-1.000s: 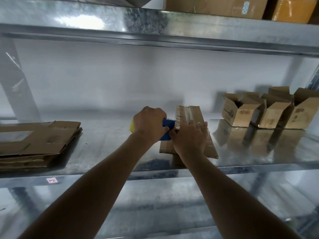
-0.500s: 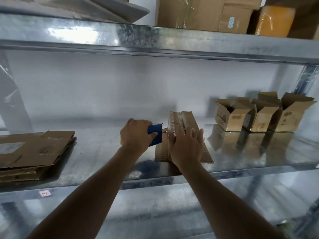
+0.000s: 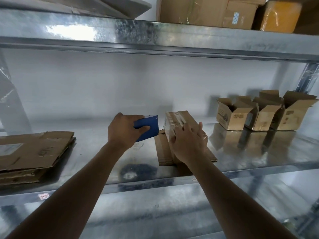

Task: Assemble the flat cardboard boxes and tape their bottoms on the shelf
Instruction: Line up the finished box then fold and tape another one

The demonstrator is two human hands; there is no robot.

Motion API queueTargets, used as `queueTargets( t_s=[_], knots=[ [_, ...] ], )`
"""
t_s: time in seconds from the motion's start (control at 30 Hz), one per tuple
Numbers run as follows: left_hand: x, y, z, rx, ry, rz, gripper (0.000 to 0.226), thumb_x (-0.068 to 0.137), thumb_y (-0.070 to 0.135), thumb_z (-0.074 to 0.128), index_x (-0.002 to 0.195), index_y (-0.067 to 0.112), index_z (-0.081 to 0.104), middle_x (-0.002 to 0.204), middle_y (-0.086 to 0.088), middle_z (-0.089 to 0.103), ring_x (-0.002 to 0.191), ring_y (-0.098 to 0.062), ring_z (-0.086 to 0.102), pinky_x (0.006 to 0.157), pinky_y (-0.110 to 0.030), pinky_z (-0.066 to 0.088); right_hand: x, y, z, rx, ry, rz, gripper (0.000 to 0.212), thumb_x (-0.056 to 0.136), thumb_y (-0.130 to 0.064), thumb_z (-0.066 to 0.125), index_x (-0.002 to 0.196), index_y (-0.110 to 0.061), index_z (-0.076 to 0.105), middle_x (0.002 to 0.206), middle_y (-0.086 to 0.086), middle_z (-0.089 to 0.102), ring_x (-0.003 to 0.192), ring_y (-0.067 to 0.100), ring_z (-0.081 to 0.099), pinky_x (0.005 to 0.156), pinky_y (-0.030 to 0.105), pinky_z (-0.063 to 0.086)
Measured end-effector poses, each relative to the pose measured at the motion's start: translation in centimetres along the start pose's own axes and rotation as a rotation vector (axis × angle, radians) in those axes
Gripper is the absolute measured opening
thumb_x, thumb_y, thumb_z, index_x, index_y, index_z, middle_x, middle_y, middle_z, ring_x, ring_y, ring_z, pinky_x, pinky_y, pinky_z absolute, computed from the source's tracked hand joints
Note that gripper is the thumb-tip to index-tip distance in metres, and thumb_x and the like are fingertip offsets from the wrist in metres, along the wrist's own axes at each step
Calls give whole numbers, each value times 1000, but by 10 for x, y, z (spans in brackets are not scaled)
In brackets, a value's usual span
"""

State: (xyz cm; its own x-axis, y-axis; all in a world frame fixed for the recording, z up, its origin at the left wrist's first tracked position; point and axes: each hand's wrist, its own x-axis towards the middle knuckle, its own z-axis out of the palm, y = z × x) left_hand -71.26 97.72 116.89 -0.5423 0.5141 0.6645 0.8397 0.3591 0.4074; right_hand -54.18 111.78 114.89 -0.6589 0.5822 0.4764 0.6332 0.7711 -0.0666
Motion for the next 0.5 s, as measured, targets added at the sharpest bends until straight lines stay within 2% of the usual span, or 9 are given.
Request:
queueTargets(
  t_s=[0.07,0.17,0.23,0.3,0.37,0.4,0.5],
  knots=[
    [2,-4,-8,-98,53,-19,18,85,41,82,100,32,81,84,5,77,90,-24,67,73,-42,59,2,6,-6,14,-55,-32,44,107,-39,38,146,-25,53,154,6,50,146,26,43,125,59,-5],
    [9,-15,-16,-282,32,-8,11,81,22,86,92,24,82,80,9,76,76,-13,70,75,-40,61,4,19,-24,104,-190,-40,42,100,-14,50,140,-26,53,141,-1,58,139,22,48,125,59,-8],
    [15,-23,-19,-366,-2,10,22,79,18,89,100,24,82,91,15,76,82,-4,72,83,-29,61,3,29,-38,130,-246,-19,44,90,-2,57,128,-25,54,119,-4,64,124,22,57,128,57,-1],
    [20,-30,-21,-444,-39,9,34,76,19,92,107,27,80,100,17,77,90,1,72,85,-17,57,5,37,-44,70,-230,24,43,89,-3,63,126,-20,52,111,-2,63,114,24,61,127,55,15],
    [23,-34,-24,-513,-91,6,36,74,16,93,104,31,79,98,18,79,91,0,73,83,-14,57,8,37,-46,-12,-195,65,53,88,-11,69,136,-18,47,116,2,59,116,28,62,122,56,29],
    [24,-35,-25,-542,-112,2,37,74,14,93,103,32,79,98,19,78,91,-1,73,82,-14,57,9,35,-45,-42,-189,64,62,87,-16,72,142,-19,43,122,5,56,121,32,60,120,58,30],
    [23,-38,-27,-571,-132,9,38,73,11,92,100,35,79,96,22,78,91,-1,73,79,-12,55,10,18,-31,-16,-163,-56,79,90,-36,73,157,-29,31,154,11,41,145,36,40,125,63,15]
  ],
)
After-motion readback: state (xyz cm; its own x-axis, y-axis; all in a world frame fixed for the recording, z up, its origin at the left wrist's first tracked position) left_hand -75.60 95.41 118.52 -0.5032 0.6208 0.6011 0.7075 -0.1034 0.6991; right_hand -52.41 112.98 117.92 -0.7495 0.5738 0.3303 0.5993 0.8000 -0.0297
